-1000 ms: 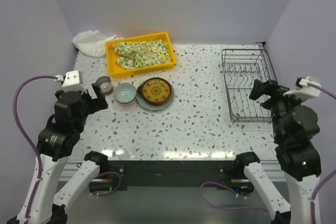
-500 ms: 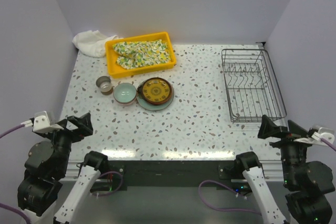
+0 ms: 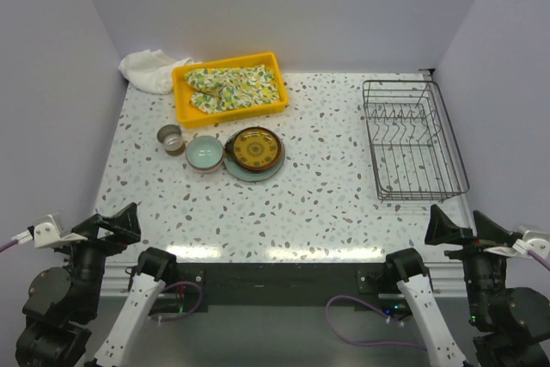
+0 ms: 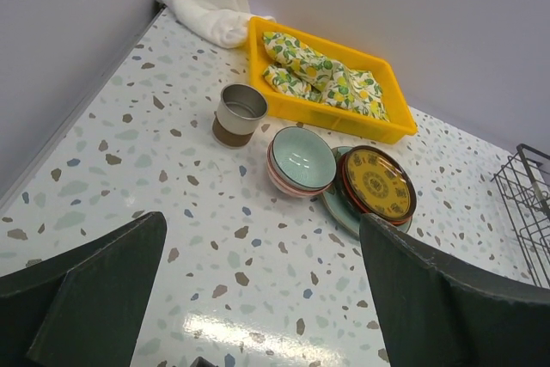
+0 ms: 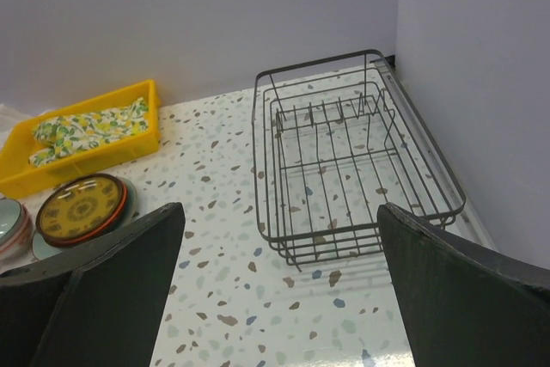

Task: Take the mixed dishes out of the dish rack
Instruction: Reset both arms

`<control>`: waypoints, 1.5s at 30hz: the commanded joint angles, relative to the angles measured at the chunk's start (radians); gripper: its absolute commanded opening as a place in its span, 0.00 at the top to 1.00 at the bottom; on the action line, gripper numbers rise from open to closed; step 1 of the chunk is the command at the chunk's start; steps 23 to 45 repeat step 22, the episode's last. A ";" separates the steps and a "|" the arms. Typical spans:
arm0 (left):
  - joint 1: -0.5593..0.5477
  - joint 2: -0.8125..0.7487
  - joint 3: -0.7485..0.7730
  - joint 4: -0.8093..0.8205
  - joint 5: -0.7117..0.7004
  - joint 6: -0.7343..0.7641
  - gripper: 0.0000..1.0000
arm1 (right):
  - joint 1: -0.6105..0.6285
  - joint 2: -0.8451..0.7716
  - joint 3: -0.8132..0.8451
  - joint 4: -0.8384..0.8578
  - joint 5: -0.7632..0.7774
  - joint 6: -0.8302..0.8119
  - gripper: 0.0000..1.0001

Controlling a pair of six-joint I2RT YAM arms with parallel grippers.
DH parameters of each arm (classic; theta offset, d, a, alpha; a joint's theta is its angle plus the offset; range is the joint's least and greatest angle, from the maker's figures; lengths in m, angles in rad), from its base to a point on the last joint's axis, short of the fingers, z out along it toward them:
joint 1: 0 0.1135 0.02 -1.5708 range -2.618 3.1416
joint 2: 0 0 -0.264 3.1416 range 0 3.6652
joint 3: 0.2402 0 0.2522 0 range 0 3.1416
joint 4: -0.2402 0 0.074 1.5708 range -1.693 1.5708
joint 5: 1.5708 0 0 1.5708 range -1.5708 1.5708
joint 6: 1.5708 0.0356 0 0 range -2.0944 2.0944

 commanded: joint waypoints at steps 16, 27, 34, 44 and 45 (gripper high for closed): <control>-0.003 -0.031 -0.039 -0.008 0.003 -0.031 0.00 | 0.004 -0.007 0.003 -0.005 -0.022 -0.031 0.02; -0.003 -0.022 -0.036 0.013 0.009 -0.030 0.00 | 0.001 -0.007 0.001 -0.004 -0.024 -0.031 0.02; -0.003 -0.022 -0.036 0.013 0.009 -0.030 0.00 | 0.001 -0.007 0.001 -0.004 -0.024 -0.031 0.02; -0.003 -0.022 -0.036 0.013 0.009 -0.030 0.00 | 0.001 -0.007 0.001 -0.004 -0.024 -0.031 0.02; -0.003 -0.022 -0.036 0.013 0.009 -0.030 0.00 | 0.001 -0.007 0.001 -0.004 -0.024 -0.031 0.02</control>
